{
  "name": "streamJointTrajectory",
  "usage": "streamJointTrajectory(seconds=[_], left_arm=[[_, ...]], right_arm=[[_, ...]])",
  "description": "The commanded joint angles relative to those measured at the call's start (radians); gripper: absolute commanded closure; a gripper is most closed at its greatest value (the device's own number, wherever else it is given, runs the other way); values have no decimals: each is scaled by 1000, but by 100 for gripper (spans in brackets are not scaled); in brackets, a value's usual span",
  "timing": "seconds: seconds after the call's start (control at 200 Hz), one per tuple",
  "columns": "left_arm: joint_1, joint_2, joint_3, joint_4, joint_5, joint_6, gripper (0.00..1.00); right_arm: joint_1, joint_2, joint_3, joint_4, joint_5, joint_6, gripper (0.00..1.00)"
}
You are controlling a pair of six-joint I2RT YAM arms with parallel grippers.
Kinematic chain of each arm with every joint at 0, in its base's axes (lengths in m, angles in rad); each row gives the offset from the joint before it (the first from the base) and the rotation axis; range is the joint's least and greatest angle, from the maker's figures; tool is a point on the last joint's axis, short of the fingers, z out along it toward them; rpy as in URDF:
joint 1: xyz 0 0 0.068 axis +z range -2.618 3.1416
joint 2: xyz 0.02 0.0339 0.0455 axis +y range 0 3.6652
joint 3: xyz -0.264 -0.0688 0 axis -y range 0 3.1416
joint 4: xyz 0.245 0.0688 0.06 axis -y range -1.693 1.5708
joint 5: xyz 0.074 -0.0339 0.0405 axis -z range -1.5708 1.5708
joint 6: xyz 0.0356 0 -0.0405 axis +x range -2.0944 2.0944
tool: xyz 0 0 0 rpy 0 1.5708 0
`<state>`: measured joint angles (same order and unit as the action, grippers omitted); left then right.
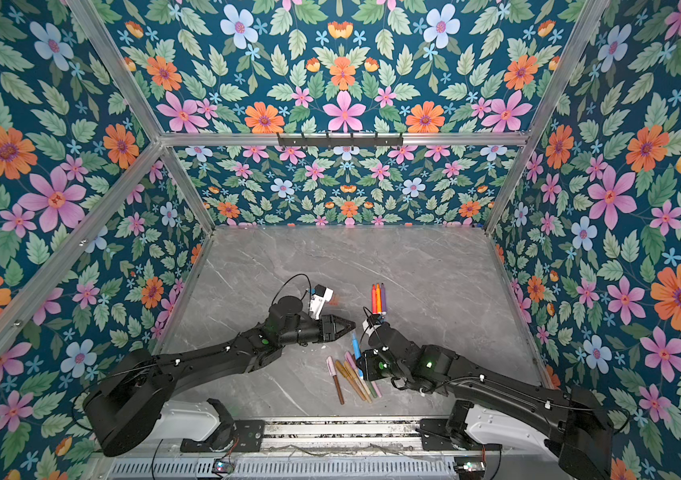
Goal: Open the pen caps
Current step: 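Grasp the highlighter's clear cap with the left gripper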
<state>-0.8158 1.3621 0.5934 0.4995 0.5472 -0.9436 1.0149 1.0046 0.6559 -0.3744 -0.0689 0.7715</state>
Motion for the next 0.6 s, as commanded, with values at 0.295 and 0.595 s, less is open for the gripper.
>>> streamJointTrajectory(seconds=[0.295, 0.595], left_arm=[[-14, 15, 7, 55, 6, -19, 60], [-20, 46, 0, 134, 35, -62, 73]], right_arm=[[-7, -3, 16, 21, 7, -20, 88], [-9, 5, 29, 18, 11, -25, 88]])
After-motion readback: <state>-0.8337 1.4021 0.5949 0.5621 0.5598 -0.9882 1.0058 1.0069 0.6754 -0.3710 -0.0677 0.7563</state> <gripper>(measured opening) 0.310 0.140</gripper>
